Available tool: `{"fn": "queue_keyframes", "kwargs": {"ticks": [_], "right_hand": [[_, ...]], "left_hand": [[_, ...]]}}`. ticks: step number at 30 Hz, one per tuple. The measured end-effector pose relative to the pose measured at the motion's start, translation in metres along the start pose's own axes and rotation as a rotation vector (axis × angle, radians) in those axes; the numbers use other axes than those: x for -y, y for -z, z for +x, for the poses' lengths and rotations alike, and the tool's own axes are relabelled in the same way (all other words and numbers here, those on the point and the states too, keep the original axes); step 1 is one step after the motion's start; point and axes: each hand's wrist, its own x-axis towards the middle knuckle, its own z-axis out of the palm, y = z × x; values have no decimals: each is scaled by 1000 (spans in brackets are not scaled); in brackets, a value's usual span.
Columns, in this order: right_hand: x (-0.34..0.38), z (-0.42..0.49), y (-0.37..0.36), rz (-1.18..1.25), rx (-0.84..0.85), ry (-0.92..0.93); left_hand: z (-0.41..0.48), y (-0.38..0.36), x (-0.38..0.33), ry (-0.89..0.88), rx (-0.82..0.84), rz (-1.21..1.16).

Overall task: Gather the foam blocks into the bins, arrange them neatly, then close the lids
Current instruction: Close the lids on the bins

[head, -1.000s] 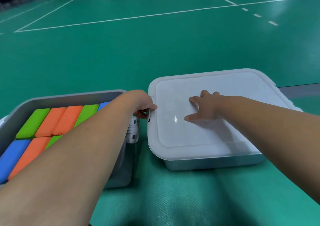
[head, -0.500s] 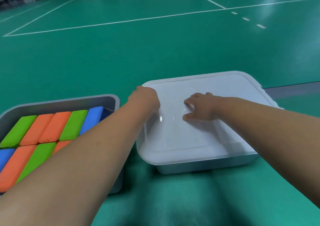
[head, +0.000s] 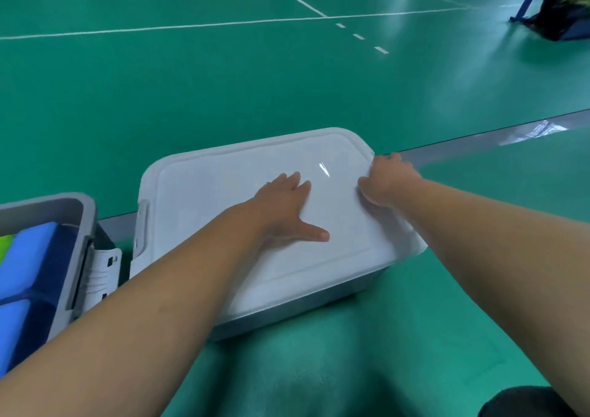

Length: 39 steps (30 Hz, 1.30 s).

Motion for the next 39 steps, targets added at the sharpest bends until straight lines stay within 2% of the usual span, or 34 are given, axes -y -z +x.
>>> {"fn": "queue_keyframes", "kwargs": {"ticks": [9, 20, 25, 30, 34, 39], "right_hand": [[-8, 24, -18, 331, 80, -119], [-22, 41, -21, 177, -38, -267], [-21, 42, -16, 186, 11, -173], [-7, 25, -6, 206, -44, -116], [9, 16, -8, 103, -67, -173], [69, -1, -15, -28, -151, -17]], "left_hand": [[10, 4, 8, -14, 41, -27], [22, -6, 17, -22, 41, -52], [21, -6, 17, -25, 44, -57], [20, -6, 17, -26, 40, -72], [12, -1, 12, -32, 30, -81], [-11, 26, 33, 27, 13, -23]]}}
